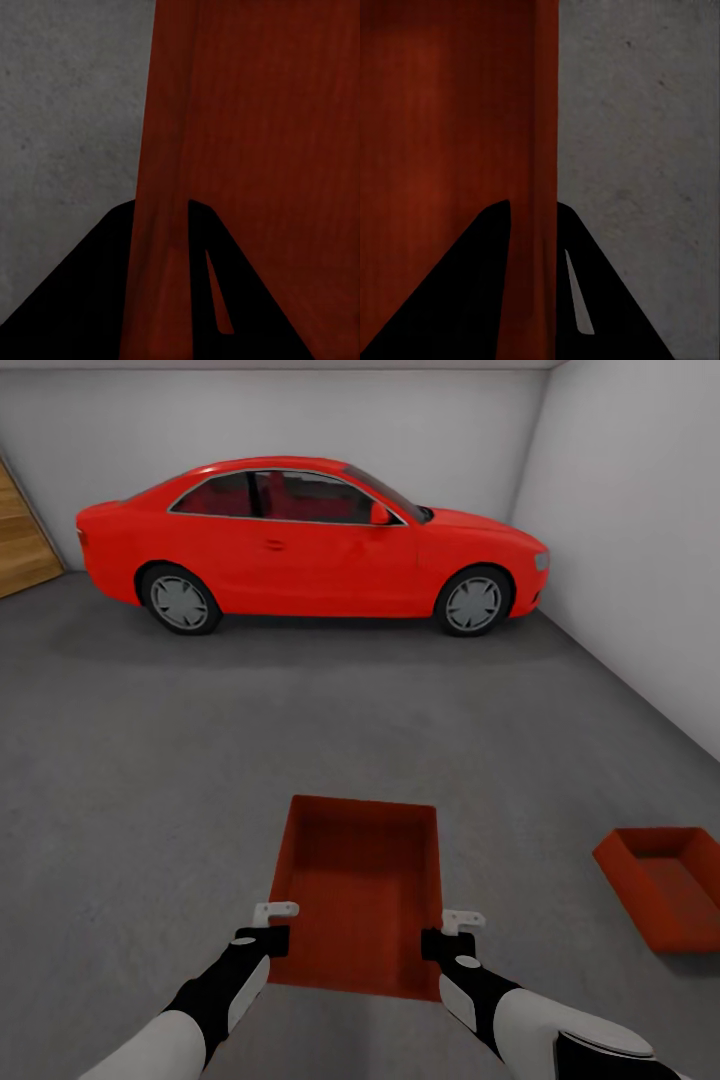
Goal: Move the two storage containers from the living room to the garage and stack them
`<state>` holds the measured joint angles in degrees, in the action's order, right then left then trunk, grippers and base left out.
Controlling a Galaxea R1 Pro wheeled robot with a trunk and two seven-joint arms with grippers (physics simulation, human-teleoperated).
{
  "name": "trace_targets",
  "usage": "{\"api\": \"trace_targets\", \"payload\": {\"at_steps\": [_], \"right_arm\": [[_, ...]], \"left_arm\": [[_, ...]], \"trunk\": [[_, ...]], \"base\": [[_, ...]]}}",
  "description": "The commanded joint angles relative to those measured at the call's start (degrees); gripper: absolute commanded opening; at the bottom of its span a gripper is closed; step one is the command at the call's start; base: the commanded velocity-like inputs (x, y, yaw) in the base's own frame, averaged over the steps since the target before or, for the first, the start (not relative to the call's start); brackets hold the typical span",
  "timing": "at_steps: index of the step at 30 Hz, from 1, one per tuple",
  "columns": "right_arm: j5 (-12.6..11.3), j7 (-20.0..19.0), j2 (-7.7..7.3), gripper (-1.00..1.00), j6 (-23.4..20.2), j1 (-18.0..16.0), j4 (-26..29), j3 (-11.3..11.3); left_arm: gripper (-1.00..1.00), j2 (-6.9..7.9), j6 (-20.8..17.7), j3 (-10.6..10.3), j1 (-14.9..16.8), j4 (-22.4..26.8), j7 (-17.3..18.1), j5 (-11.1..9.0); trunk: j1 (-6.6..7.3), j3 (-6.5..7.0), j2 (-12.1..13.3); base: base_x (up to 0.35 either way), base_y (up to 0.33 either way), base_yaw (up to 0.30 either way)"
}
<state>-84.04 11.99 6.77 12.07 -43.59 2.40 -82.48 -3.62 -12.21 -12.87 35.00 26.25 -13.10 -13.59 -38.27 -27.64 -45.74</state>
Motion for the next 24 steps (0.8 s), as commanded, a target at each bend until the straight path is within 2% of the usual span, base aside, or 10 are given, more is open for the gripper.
{"api": "trace_targets", "payload": {"at_steps": [1,24], "right_arm": [[-0.78,0.14,-0.09,-1.0,0.05,-0.01,-1.17,-1.12],[-0.78,0.14,-0.09,-1.0,0.04,-0.01,-1.17,-1.12]], "left_arm": [[-1.0,2.39,0.6,0.57,0.07,2.49,-0.79,0.13],[-1.0,2.39,0.57,0.57,0.07,2.49,-0.82,0.14]], "trunk": [[-0.04,-0.07,-0.04],[-0.04,-0.07,-0.04]], "base": [[0.322,0.0,0.0],[0.322,0.0,0.0]]}}
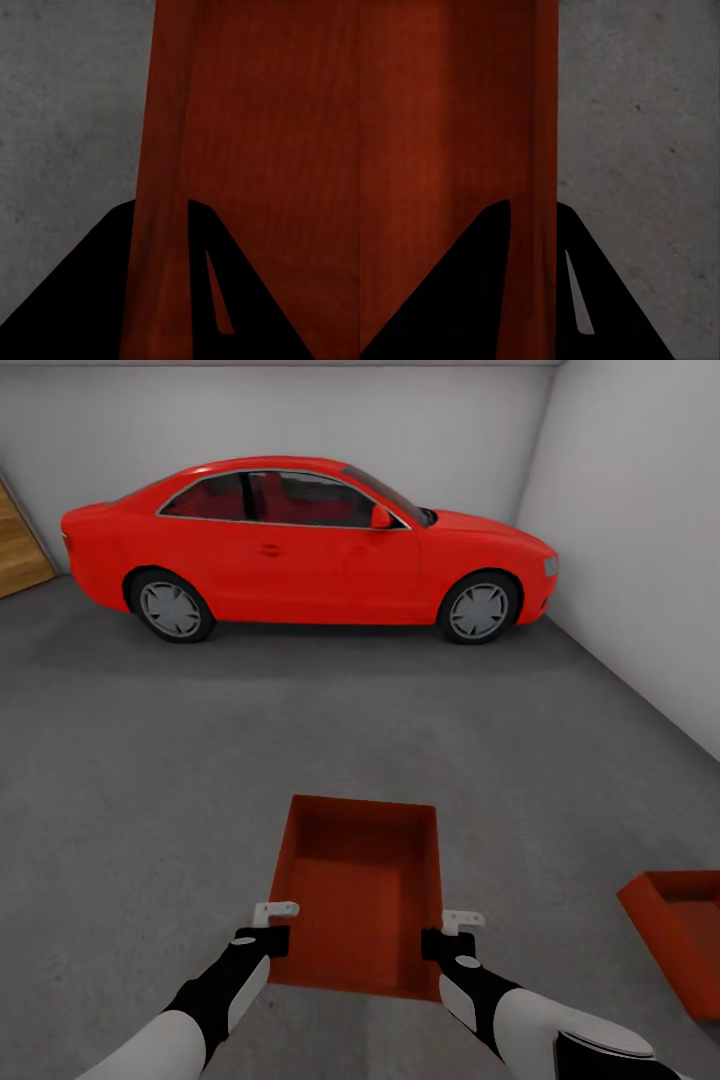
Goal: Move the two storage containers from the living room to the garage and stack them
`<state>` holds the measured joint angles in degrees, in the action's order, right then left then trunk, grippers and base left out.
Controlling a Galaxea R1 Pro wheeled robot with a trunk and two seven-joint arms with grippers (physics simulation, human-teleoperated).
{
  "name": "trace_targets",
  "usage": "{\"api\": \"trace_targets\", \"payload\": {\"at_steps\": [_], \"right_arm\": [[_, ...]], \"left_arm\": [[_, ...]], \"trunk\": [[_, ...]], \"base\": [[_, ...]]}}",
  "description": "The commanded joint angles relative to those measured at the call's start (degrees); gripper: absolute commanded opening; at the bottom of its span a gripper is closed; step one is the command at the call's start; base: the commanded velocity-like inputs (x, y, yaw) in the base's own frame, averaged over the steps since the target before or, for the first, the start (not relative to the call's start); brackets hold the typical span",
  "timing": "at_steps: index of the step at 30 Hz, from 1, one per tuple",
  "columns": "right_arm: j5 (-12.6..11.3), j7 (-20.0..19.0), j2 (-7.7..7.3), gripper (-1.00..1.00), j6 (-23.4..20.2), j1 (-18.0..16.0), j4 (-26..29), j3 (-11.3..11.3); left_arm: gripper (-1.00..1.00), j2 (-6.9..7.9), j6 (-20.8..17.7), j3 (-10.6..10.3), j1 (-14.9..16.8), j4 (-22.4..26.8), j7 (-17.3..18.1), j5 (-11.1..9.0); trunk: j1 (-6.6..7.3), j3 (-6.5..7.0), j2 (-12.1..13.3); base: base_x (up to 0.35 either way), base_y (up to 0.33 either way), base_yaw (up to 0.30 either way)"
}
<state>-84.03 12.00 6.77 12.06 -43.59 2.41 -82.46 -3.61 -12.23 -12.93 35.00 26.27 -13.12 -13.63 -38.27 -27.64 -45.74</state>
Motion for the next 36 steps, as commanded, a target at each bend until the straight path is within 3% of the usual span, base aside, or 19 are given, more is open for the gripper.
{"api": "trace_targets", "payload": {"at_steps": [1,36], "right_arm": [[-0.79,0.13,-0.09,-1.0,0.06,-0.01,-1.18,-1.14],[-0.79,0.13,-0.09,-1.0,0.05,-0.01,-1.18,-1.22]], "left_arm": [[-1.0,2.38,0.61,0.63,0.07,2.46,-0.82,0.18],[-1.0,2.38,0.63,0.63,0.07,2.47,-0.81,0.13]], "trunk": [[-0.04,-0.06,-0.04],[-0.04,-0.06,-0.04]], "base": [[0.322,0.0,0.0],[0.322,0.0,0.0]]}}
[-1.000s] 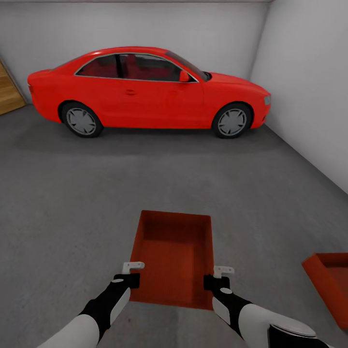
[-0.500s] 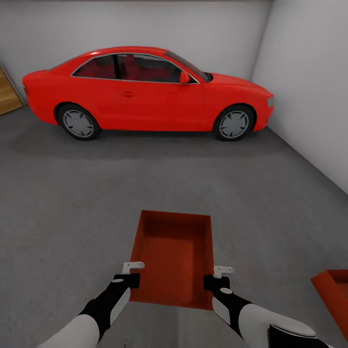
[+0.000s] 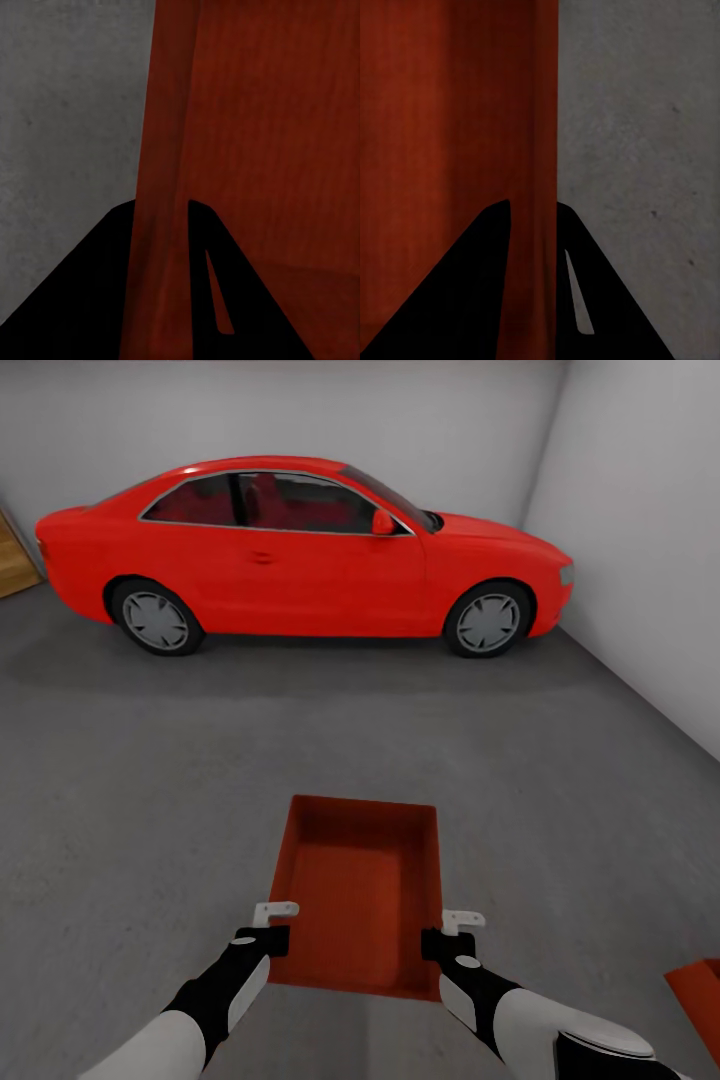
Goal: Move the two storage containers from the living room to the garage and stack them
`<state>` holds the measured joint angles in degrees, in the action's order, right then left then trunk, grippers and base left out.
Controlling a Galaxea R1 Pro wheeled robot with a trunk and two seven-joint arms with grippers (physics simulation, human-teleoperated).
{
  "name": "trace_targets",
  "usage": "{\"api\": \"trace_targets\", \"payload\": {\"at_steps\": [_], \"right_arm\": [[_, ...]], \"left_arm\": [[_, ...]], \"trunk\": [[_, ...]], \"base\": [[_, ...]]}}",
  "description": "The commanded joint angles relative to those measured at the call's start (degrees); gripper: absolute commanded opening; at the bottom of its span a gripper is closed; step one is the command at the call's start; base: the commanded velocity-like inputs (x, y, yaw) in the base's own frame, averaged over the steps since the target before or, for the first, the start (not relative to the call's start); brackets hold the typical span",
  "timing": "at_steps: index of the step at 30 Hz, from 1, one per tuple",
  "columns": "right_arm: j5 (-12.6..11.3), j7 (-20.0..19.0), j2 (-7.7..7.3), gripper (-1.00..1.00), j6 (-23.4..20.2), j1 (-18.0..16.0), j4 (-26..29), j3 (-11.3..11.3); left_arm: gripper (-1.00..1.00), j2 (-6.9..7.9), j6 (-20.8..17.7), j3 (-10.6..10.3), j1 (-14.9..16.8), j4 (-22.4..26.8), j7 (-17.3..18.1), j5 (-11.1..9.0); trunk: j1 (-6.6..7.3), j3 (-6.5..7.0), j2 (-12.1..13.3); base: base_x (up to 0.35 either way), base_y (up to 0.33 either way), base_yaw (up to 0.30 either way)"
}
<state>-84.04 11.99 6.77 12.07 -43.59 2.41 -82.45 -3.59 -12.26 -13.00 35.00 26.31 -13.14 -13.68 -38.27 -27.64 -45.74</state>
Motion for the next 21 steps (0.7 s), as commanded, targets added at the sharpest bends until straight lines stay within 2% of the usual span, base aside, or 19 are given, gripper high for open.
{"api": "trace_targets", "payload": {"at_steps": [1,14,21], "right_arm": [[-0.77,0.13,-0.09,-1.0,0.05,-0.01,-1.18,-1.22],[-0.77,0.13,-0.09,-1.0,0.06,-0.01,-1.18,-1.22],[-0.77,0.13,-0.09,-1.0,0.06,-0.01,-1.18,-1.22]], "left_arm": [[-1.0,2.36,0.66,0.7,0.07,2.43,-0.8,0.19],[-1.0,2.36,0.66,0.7,0.07,2.43,-0.83,0.2],[-1.0,2.36,0.66,0.7,0.07,2.46,-0.76,0.16]], "trunk": [[-0.04,-0.06,-0.04],[-0.04,-0.06,-0.04],[-0.04,-0.06,-0.04]], "base": [[0.322,0.0,0.0],[0.322,0.0,0.0],[0.079,0.0,0.0]]}}
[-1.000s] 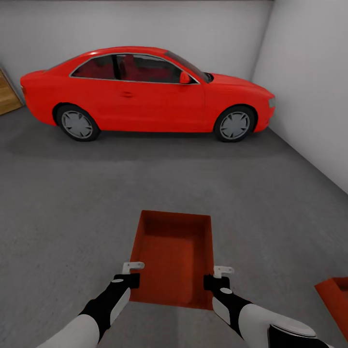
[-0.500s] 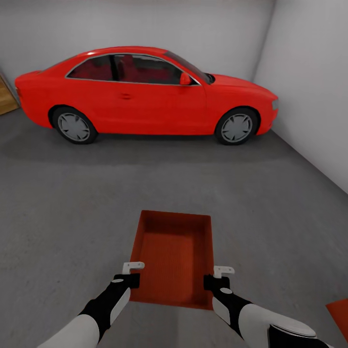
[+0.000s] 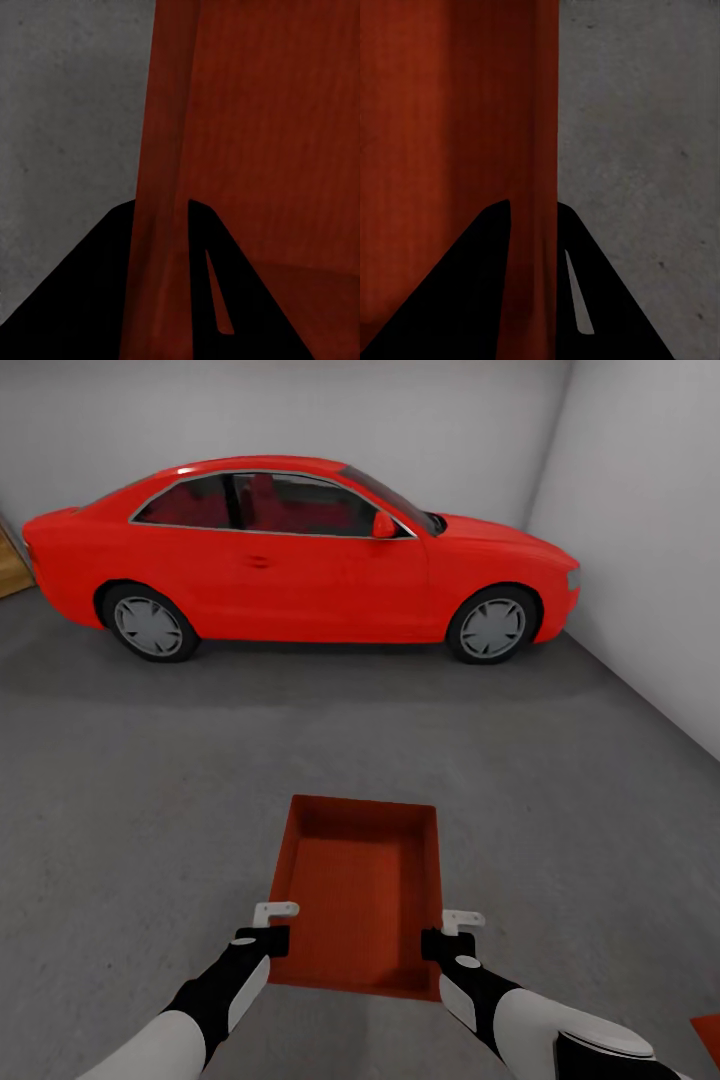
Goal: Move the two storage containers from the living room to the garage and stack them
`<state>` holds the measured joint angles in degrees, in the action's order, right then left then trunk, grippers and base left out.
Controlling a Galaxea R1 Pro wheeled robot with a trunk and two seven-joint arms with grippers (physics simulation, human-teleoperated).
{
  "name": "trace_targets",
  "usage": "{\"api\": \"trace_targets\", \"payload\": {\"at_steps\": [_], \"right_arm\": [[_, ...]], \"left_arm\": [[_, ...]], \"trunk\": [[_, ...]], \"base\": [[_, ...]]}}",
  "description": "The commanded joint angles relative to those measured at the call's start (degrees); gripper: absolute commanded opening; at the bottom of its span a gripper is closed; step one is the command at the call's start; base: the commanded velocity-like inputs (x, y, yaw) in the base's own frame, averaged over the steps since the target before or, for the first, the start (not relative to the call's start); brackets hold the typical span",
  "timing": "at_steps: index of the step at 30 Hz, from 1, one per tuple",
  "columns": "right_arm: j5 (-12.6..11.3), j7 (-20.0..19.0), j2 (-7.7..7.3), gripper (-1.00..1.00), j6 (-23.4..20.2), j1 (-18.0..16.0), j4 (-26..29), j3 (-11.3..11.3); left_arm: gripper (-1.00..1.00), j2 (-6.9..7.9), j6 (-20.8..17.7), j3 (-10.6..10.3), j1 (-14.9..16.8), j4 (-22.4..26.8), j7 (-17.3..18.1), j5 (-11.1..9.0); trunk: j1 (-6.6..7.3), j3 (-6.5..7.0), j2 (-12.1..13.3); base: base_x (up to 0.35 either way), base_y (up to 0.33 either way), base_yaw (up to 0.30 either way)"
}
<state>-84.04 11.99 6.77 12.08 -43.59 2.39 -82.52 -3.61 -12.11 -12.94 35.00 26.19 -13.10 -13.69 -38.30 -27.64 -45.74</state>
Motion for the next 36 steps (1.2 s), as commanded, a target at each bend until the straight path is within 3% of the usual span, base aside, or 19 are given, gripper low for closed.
{"api": "trace_targets", "payload": {"at_steps": [1,17,36], "right_arm": [[-0.78,0.14,-0.07,-1.0,0.04,-0.01,-1.16,-1.15],[-0.76,0.14,-0.03,-1.0,0.04,-0.01,-1.16,-1.19],[-0.69,0.14,0.0,-1.0,0.05,-0.01,-1.16,-1.24]], "left_arm": [[-1.0,2.38,0.51,0.64,0.07,2.58,-0.79,0.16],[-1.0,2.38,0.51,0.63,0.07,2.55,-0.78,0.19],[-1.0,2.38,0.51,0.61,0.07,2.63,-0.78,0.22]], "trunk": [[-0.01,-0.07,-0.05],[-0.01,-0.07,-0.05],[-0.01,-0.21,-0.05]], "base": [[0.007,0.0,0.0],[0.001,0.0,-0.004],[0.0,0.0,-0.262]]}}
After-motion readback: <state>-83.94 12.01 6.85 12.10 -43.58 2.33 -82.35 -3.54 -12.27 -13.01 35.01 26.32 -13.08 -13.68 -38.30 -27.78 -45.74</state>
